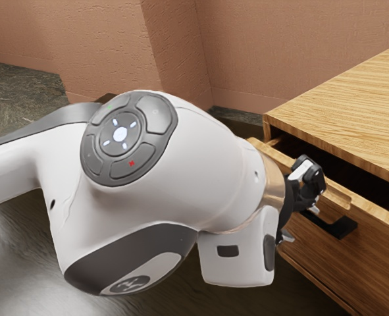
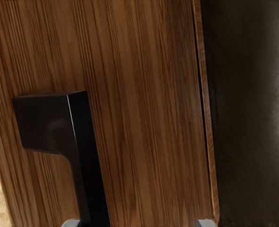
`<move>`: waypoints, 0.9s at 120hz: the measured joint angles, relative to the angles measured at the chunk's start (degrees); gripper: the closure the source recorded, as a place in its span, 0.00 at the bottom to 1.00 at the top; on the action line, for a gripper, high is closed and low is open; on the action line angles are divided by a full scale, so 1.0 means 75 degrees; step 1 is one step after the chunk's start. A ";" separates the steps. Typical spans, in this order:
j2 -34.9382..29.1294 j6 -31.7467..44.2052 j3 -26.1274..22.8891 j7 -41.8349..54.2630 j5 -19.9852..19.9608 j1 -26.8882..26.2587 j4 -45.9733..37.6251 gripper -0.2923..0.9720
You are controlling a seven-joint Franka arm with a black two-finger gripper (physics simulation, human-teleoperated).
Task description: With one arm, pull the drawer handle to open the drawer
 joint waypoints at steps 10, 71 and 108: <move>-0.0106 -0.0016 0.0000 -0.0003 -0.0027 0.0009 -0.0054 0.54; -0.0904 -0.0083 0.0000 -0.0023 -0.0220 0.0018 -0.0599 0.53; -0.1389 -0.0114 0.0004 -0.0031 -0.0372 0.0024 -0.0938 0.52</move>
